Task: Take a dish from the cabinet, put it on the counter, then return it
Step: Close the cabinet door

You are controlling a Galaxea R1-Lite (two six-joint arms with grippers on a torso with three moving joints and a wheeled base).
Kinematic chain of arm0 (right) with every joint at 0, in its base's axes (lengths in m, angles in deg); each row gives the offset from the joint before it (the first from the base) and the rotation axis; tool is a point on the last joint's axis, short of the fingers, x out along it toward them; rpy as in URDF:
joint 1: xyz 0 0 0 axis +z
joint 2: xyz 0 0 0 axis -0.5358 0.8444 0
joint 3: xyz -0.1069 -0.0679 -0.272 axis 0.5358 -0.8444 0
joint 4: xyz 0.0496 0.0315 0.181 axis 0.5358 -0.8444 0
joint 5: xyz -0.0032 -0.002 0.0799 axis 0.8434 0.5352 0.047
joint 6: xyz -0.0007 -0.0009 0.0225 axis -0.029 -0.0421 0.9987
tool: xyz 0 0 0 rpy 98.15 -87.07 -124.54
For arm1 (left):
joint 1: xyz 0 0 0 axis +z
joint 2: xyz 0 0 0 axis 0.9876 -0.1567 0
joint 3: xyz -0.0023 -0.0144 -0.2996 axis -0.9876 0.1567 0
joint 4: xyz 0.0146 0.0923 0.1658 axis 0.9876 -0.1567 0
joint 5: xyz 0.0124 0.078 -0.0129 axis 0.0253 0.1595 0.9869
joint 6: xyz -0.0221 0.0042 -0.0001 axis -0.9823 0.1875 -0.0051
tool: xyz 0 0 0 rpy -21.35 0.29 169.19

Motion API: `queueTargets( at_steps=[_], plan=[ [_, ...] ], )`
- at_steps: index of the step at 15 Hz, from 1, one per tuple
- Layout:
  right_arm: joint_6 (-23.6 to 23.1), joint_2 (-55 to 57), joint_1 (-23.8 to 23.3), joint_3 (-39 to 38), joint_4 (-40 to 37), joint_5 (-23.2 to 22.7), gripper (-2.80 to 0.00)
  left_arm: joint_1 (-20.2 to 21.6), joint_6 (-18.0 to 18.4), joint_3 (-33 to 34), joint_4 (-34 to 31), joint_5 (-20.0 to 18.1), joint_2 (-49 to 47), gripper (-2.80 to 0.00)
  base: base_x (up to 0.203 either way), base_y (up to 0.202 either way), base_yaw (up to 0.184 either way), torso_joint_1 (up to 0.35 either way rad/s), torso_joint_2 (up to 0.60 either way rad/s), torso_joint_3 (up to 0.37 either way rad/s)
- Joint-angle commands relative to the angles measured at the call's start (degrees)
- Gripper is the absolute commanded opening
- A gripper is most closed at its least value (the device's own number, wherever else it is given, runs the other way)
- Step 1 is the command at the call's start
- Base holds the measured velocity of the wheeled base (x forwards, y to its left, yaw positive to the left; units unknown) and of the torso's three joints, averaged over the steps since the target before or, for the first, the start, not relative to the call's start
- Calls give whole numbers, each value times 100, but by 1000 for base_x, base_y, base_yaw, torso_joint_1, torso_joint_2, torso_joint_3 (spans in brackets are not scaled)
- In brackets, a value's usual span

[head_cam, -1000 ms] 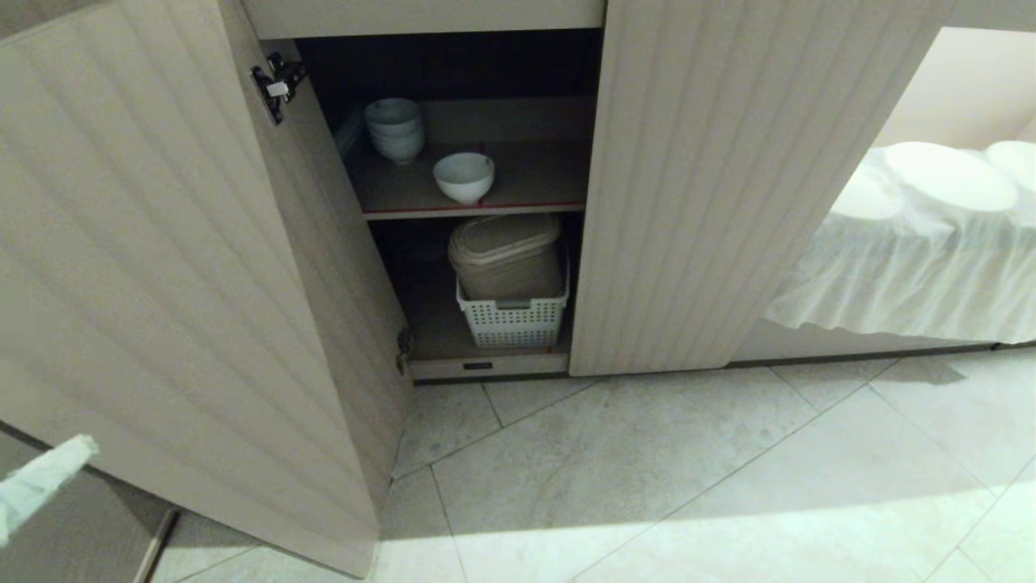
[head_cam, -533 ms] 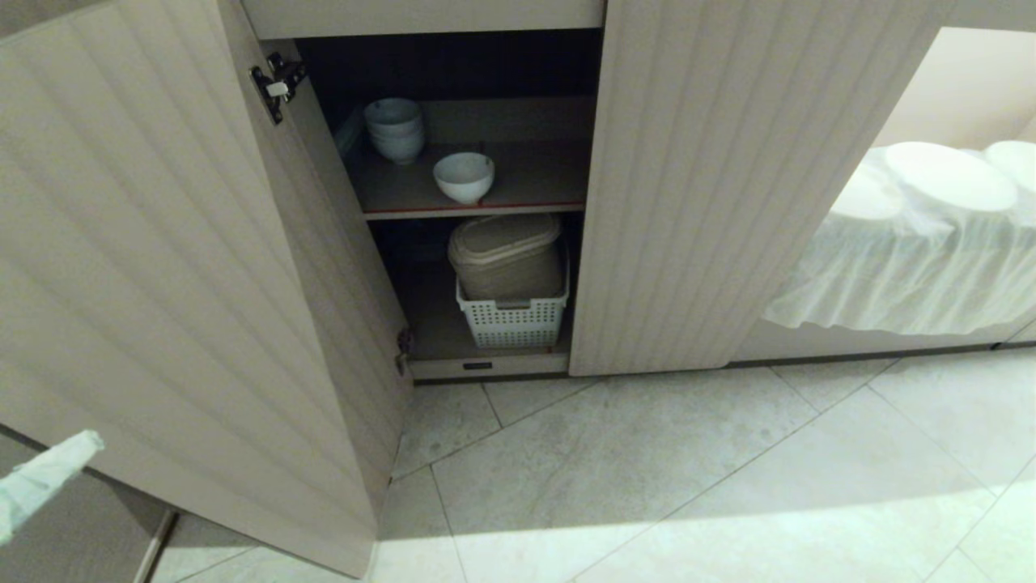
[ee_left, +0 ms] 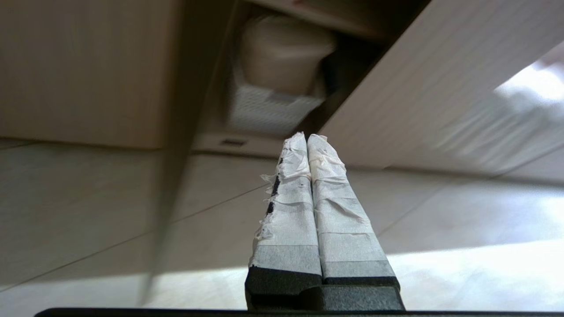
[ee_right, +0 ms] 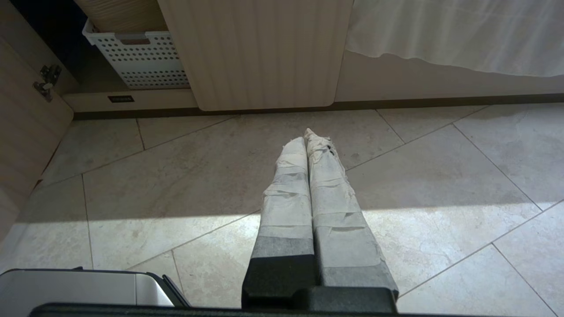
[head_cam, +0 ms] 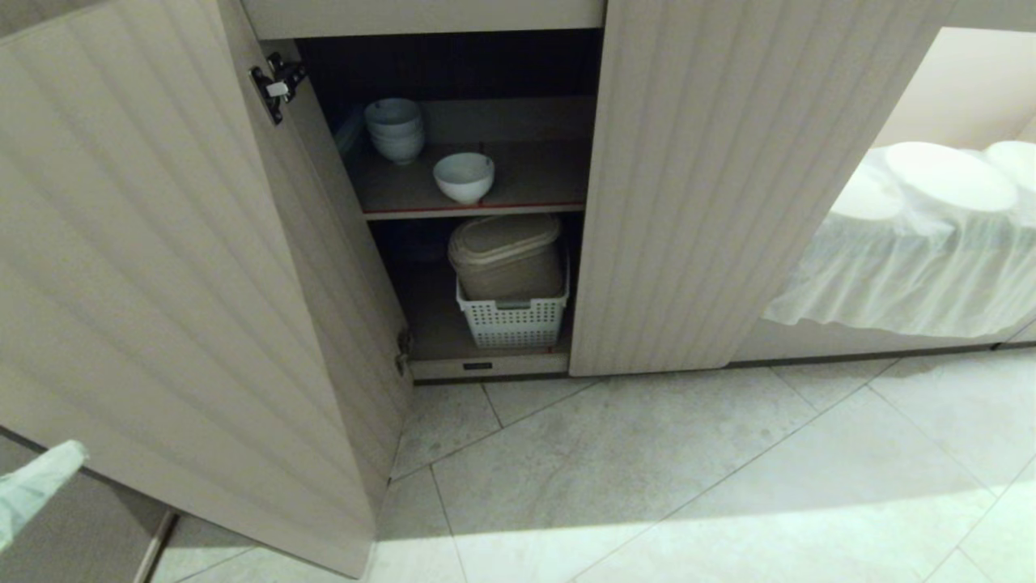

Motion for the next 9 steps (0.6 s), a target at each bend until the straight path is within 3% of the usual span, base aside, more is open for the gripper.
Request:
queueTargets(
  at_steps=[1,2,7,9],
  plan=[
    [-1,0,6,0,0,0,-280,112,937,6,-537,144,19,-280,0,0,0,0,0,0],
    [-2,0,1,0,0,0,-280,146,1292,7,-753,415,25,-280,0,0,0,0,0,0],
    [-4,0,3,0,0,0,-280,292,2266,-18,-1181,1239,-65,-280,0,0,0,0,0,0],
    [5,0,0,0,0,0,-280,303,2348,-120,-1123,1437,-230,-280,0,0,0,0,0,0]
  ],
)
